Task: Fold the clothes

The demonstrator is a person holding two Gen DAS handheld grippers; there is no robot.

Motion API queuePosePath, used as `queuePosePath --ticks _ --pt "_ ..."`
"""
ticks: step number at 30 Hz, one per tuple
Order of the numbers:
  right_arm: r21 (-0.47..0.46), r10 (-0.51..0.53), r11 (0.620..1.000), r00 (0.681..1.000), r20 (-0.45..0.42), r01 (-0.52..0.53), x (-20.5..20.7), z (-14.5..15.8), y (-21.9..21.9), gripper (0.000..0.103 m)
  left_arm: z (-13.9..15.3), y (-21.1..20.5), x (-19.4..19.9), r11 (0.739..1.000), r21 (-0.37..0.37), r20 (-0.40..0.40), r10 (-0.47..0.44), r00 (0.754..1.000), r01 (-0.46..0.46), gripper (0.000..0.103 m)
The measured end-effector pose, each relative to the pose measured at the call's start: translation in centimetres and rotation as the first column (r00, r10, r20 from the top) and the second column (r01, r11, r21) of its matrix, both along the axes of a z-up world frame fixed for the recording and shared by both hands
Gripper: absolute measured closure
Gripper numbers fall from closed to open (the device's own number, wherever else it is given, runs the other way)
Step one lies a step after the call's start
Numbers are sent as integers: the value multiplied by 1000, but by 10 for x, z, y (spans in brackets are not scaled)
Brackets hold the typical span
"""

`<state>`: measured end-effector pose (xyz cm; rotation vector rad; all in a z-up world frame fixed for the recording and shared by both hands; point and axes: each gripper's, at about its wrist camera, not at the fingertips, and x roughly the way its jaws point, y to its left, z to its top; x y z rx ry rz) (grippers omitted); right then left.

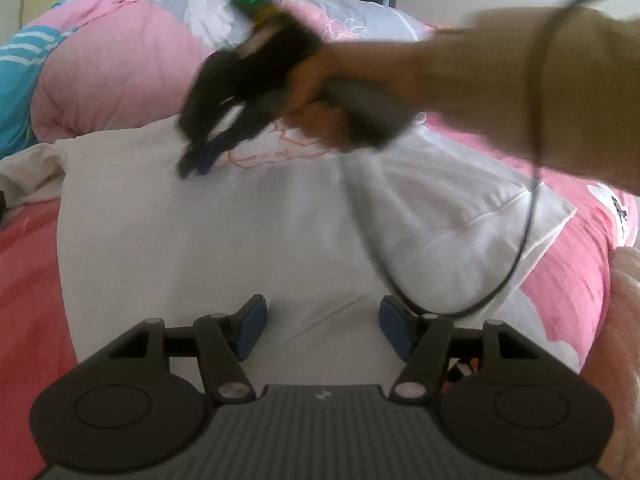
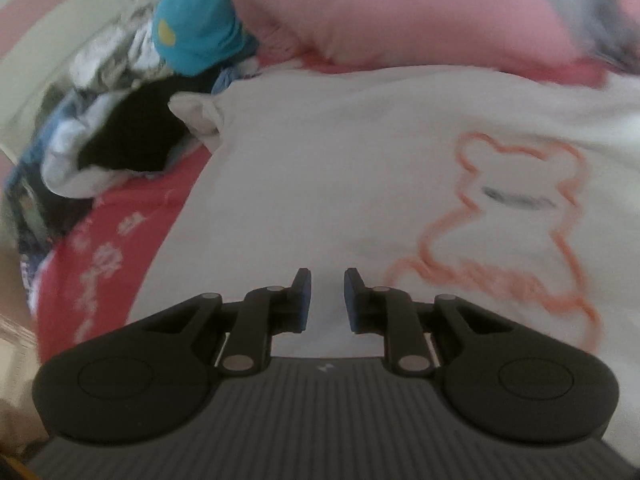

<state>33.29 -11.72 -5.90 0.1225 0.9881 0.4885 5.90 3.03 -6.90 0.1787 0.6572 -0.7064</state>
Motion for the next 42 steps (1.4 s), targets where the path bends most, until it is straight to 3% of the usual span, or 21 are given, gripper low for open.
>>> queuePosePath --ticks 3,6,9,12,14,17,20,24,29,32,34,35,37,39,42 --pt "11 -49 999 998 45 49 49 -14 13 88 -1 2 0 1000 -9 1 -9 1000 9 39" --pt "-68 -174 980 974 148 186 83 -8 12 88 0 2 1 1000 -12 -3 -14 1000 14 39" --pt "-75 -278 952 941 193 296 83 11 -10 86 1 4 2 1000 -17 -14 -14 1000 13 39" --pt "6 -255 966 951 173 257 49 37 -39 86 3 8 -7 1000 -22 -18 -12 1000 12 38" --pt "38 -186 982 975 121 182 17 49 -55 85 4 9 -8 1000 -23 -17 -11 1000 11 38" --pt "20 -126 992 992 23 126 -29 54 -69 82 5 11 -8 999 -32 -15 -3 1000 3 38" --pt "-11 -152 988 986 -72 152 -65 44 -87 82 10 15 -9 998 -65 14 12 1000 -11 38" --pt "33 -245 968 966 -82 248 -117 49 -124 82 17 9 -10 996 -94 64 8 998 -2 38" --pt "38 -293 955 954 -67 295 -171 46 -151 82 20 -19 -10 988 -111 99 -92 991 103 39" --pt "27 -293 955 953 -81 296 -184 32 -161 82 9 -38 -15 980 -78 76 -177 981 183 39" --pt "-37 -309 951 948 -73 307 -181 19 -172 83 -2 -48 -18 976 -42 60 -211 976 214 38" --pt "-89 -332 941 942 -52 327 -177 12 -180 84 -7 -50 -20 977 -22 67 -210 975 212 38" --pt "-78 -407 911 913 -6 405 -163 5 -213 92 -8 -51 -23 976 -10 80 -216 973 218 38" --pt "-62 -534 842 844 47 536 -153 3 -251 92 -8 -50 -22 976 -21 72 -216 974 218 38" --pt "-124 -653 737 748 119 664 -154 7 -288 90 -8 -48 -20 976 -36 59 -214 975 217 38"
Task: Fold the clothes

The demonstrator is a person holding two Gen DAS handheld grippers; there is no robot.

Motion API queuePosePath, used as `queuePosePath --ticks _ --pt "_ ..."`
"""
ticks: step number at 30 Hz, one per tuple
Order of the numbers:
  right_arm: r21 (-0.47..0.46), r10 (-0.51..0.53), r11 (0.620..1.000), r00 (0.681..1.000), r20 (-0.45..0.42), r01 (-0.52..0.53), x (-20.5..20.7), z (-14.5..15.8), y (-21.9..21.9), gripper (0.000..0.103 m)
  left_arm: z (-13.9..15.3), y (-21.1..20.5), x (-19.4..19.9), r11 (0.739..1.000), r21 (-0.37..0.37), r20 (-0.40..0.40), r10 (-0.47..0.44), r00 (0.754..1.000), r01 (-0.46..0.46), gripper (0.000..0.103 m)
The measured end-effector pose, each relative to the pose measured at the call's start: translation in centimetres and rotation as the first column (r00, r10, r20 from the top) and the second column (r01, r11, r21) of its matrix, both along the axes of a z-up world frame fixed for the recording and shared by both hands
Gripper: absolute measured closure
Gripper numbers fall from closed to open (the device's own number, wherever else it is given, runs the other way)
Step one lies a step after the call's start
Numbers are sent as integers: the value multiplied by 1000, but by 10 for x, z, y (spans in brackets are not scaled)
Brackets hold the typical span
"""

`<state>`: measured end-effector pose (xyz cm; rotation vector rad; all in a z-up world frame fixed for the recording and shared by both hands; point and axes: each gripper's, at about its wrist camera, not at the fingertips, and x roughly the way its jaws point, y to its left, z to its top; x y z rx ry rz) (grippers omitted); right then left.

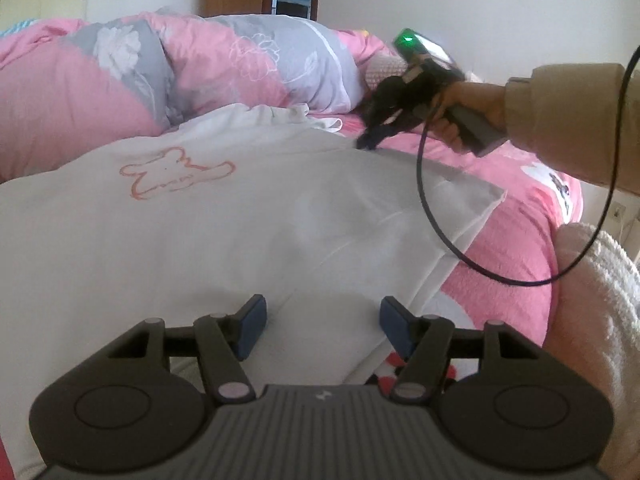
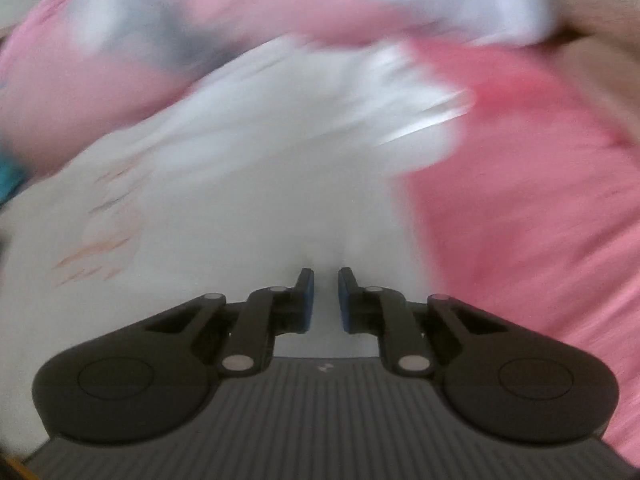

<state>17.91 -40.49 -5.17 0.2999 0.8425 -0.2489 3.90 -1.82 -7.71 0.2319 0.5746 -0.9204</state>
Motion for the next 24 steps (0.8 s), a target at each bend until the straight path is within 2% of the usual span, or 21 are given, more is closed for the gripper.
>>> queuePosePath --ticks 1,3,5,8,11,13,14,16,18,21,24 --pt "-9 -32 999 999 2 32 -5 3 -8 87 1 0 0 1000 1 1 0 1000 0 38" --pt "69 6 998 999 44 -9 -27 14 -7 87 1 1 -1 1000 2 4 -2 1000 1 38" --pt "144 100 984 992 73 -109 -50 22 10 87 3 2 -1 1000 0 -1 -2 1000 2 38" --pt "220 270 935 960 68 -279 -76 17 45 87 4 4 -1 1000 -6 -7 -1 1000 1 38" --pt "141 293 947 956 -9 -289 -83 0 51 88 5 5 -1 1000 -11 -11 0 1000 0 38" --pt "180 214 960 977 17 -214 -87 -9 20 103 4 5 -1 1000 -14 -13 0 1000 0 38" --pt "194 124 973 992 22 -126 -89 -8 2 102 4 5 0 1000 -16 -15 0 1000 0 38" --pt "143 -20 990 1000 23 16 -98 1 -20 99 4 5 0 1000 -15 -14 -1 1000 0 38" --pt "147 -53 988 997 47 46 -108 11 -19 95 4 5 0 1000 -17 -18 -2 1000 2 38" --pt "182 83 978 992 92 -99 -110 21 18 95 5 5 0 1000 -20 -23 -4 1000 3 38" --pt "172 288 938 953 97 -301 -97 20 79 94 4 6 0 1000 -21 -24 -5 1000 4 38"
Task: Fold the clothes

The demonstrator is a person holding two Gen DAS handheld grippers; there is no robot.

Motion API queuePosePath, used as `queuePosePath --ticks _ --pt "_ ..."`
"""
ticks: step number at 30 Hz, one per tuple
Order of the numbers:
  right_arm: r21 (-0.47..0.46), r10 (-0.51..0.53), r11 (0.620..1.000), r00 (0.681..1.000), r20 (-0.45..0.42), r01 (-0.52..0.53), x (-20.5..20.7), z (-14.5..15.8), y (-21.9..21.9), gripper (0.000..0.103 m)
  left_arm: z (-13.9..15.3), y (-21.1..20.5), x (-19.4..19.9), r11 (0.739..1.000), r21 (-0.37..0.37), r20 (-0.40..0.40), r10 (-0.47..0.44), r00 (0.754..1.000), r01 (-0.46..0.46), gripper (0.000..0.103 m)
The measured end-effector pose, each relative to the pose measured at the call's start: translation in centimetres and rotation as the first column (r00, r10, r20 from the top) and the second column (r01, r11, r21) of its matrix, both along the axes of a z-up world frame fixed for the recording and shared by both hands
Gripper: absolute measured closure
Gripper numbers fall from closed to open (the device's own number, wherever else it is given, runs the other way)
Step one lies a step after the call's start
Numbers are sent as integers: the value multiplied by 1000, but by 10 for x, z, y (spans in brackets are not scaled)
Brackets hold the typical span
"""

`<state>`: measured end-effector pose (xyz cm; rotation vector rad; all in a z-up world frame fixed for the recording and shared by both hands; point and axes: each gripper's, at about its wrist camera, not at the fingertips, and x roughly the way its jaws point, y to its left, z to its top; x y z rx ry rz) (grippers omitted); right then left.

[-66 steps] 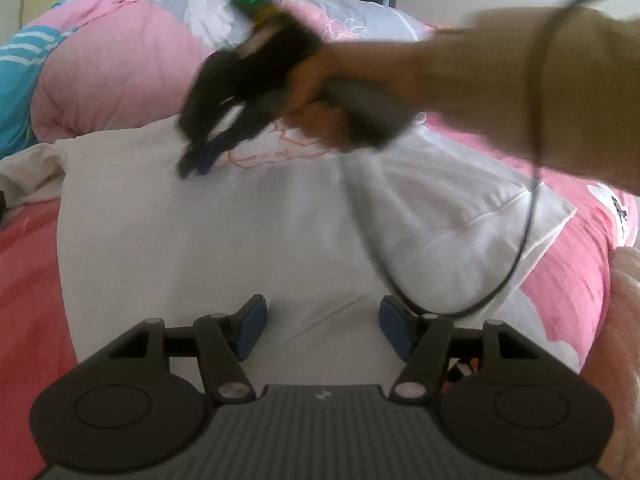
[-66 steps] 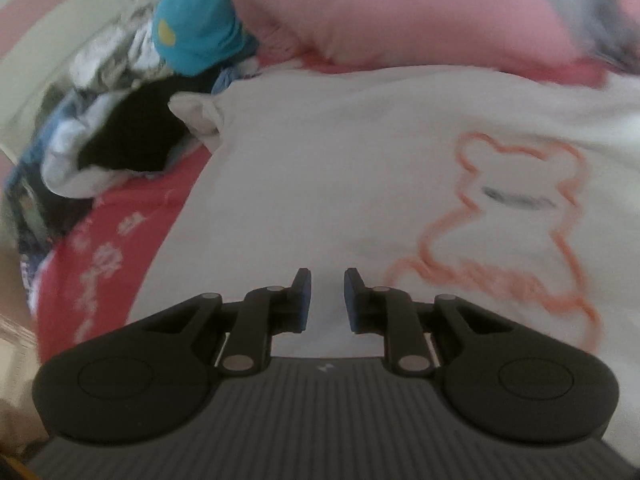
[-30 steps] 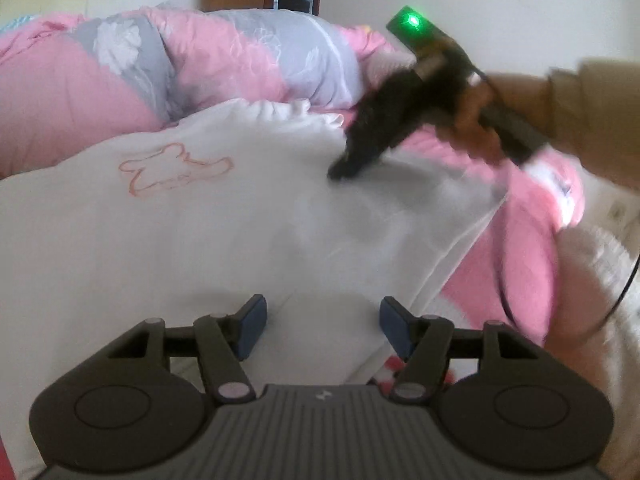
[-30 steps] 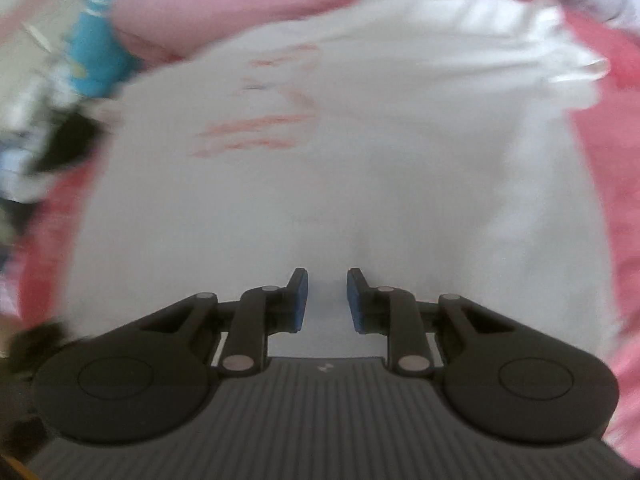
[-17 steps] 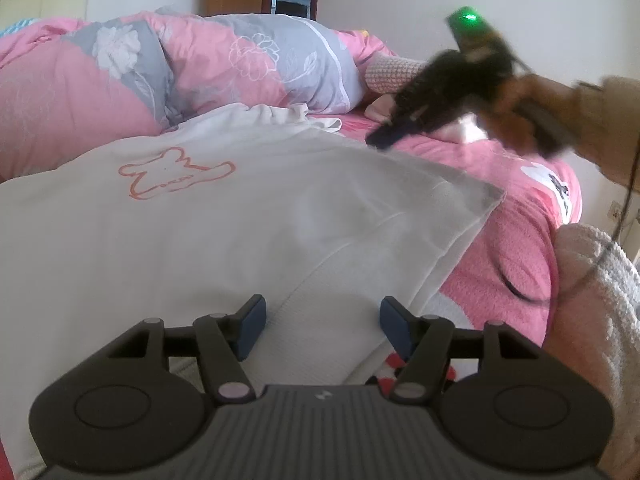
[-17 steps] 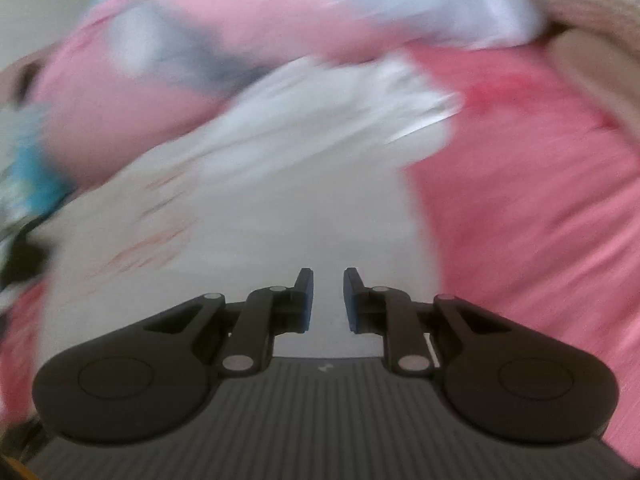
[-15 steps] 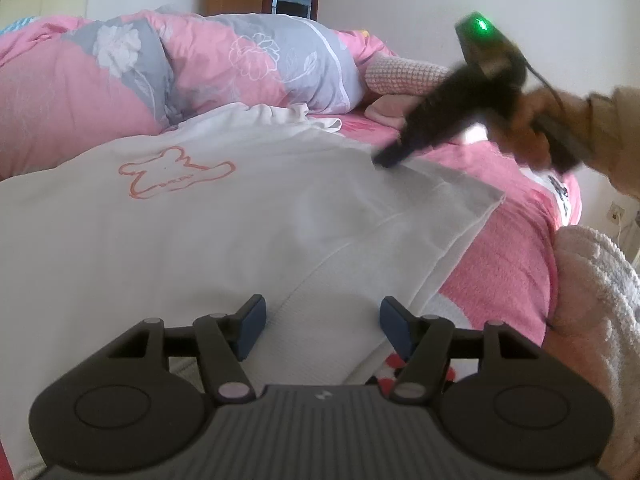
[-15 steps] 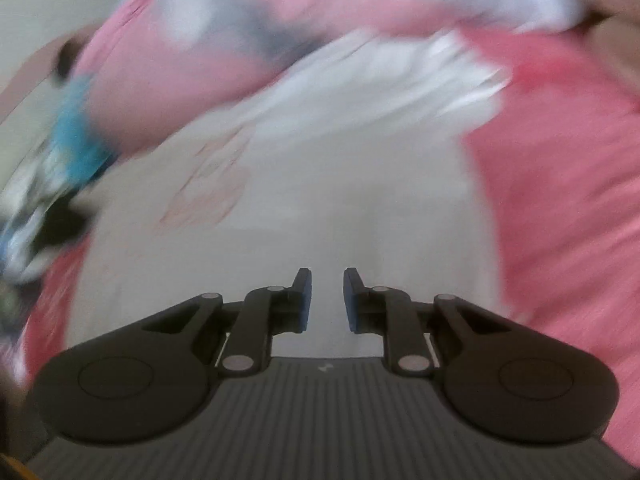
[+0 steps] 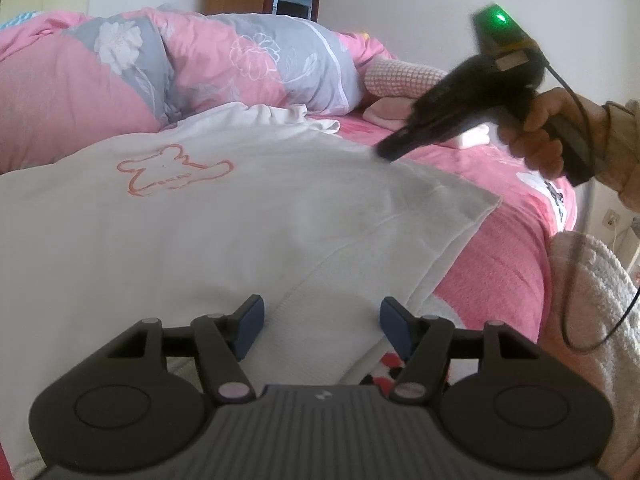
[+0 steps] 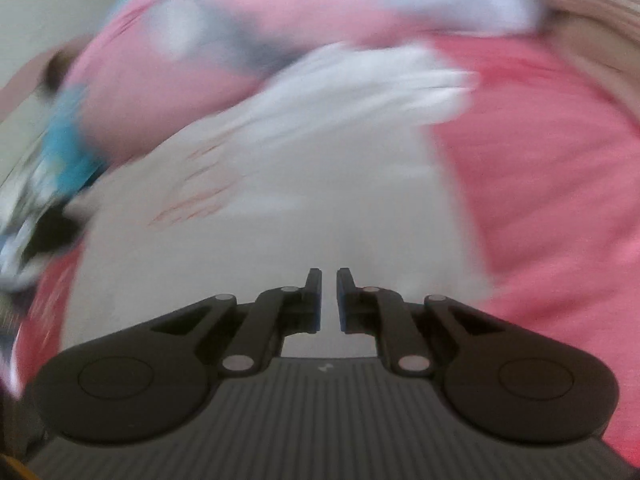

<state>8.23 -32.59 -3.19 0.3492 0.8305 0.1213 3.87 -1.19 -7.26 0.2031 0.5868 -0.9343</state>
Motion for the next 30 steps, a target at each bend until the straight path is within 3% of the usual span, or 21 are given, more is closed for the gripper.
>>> queuePosePath --ticks 3,5,6,8,11,15,17,19,21,27,30 --pt "-12 167 986 985 -41 -168 25 -17 45 93 0 1 -2 1000 5 4 -3 1000 3 38" --pt "-15 205 978 975 -89 -207 48 -36 56 93 0 1 -4 1000 9 8 -5 1000 5 38" --pt "-24 196 980 977 -87 -199 59 -44 56 95 0 1 -4 1000 10 8 -5 1000 5 38" --pt "-53 79 995 995 -64 -82 74 -40 42 97 1 1 -4 1000 10 4 -6 1000 6 38" --pt "-91 -65 994 998 -24 63 82 -26 26 91 2 2 -4 1000 13 0 -11 1000 11 38" --pt "-23 171 985 985 5 -170 60 -16 69 90 3 2 -6 1000 19 -1 -16 1000 16 38" --pt "-69 306 950 952 9 -305 47 -20 96 88 3 2 -6 1000 19 -2 -17 1000 17 38" --pt "-177 386 907 922 -12 -382 28 -28 120 85 3 4 -6 1000 13 -9 -16 1000 16 38" --pt "-225 386 900 922 9 -374 6 -35 117 85 3 6 -6 1000 8 -14 -16 1000 16 38" --pt "-147 223 965 975 6 -219 -41 -29 55 85 9 11 -5 999 -34 -30 -25 999 24 38" --pt "-154 181 972 983 22 -175 -41 -15 57 83 15 15 -6 997 -71 2 -13 1000 13 37"
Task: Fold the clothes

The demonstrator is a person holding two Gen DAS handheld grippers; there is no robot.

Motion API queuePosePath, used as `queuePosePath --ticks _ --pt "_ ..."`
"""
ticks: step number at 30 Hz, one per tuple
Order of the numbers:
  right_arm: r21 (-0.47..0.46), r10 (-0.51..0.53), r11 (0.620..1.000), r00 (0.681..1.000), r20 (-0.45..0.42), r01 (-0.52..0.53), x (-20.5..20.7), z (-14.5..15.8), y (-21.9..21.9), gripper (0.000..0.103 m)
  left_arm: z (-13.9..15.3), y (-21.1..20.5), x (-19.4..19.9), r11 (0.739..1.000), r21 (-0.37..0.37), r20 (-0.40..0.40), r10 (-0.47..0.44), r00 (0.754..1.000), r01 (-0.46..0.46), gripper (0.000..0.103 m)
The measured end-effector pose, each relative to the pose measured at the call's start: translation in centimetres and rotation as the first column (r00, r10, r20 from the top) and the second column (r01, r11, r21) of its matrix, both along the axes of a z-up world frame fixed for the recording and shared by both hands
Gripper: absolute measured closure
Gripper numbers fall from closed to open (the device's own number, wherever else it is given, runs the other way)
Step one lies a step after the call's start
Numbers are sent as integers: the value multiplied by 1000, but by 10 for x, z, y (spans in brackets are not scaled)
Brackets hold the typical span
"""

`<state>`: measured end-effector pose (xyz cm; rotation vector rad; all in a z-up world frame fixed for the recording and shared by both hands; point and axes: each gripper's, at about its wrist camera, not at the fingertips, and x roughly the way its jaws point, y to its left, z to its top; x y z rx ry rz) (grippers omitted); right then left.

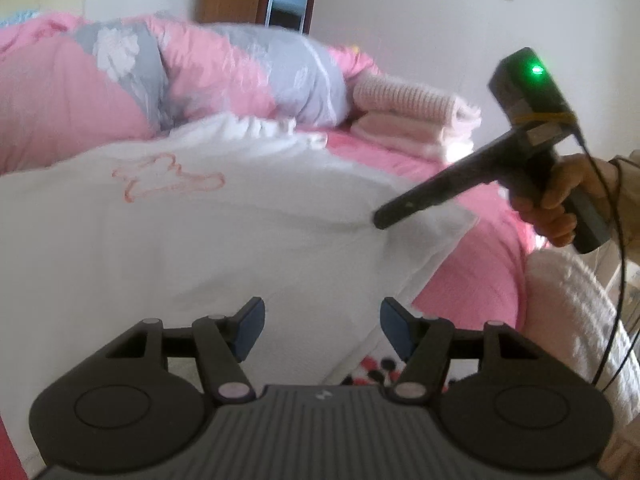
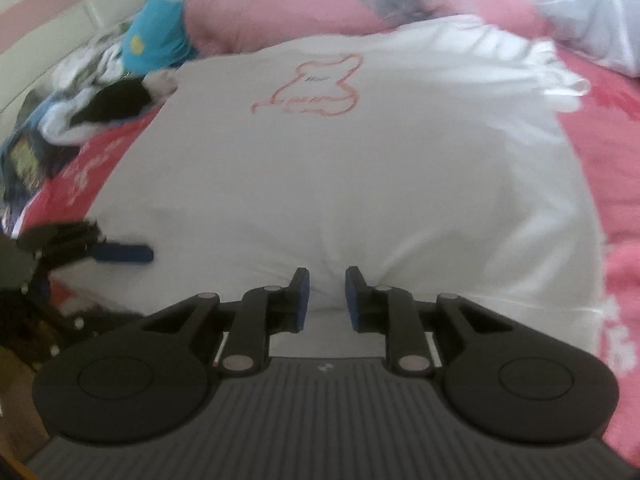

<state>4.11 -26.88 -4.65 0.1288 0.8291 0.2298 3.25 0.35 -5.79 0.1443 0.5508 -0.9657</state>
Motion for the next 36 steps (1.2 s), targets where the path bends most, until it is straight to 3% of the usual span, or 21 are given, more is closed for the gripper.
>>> queuePosePath --ticks 2,5,9,13,17,20,25,27,31,36 --pt "-23 4 1000 999 47 -2 7 7 13 83 2 2 2 999 -8 15 33 999 -33 37" --pt "-74 -16 997 997 79 21 30 -1 20 83 -4 4 15 995 15 -38 103 994 -102 37" --pt "-159 -121 979 992 30 124 26 -24 -19 83 -9 9 27 989 35 -104 144 984 -141 37" --pt "-6 -247 969 968 41 247 -27 -25 -72 84 -8 7 25 990 52 -84 137 987 -133 37" --pt "-48 -285 958 959 -4 284 -49 -15 -75 81 -2 4 22 991 51 -38 129 991 -127 37" --pt "-41 -269 962 962 34 271 -43 -1 -72 81 7 -5 29 989 58 -12 137 991 -136 37" --pt "17 -224 975 970 93 223 15 19 -59 81 6 -29 53 988 108 -35 112 993 -107 37" --pt "34 -210 977 975 68 209 50 15 -61 81 -7 -38 64 983 147 -73 121 990 -109 37" --pt "61 -190 980 982 1 190 121 2 -67 81 -19 -33 65 988 114 -83 111 990 -101 36" --pt "20 -238 970 965 -114 241 208 -32 -89 82 -21 -30 68 992 97 -99 87 991 -77 33"
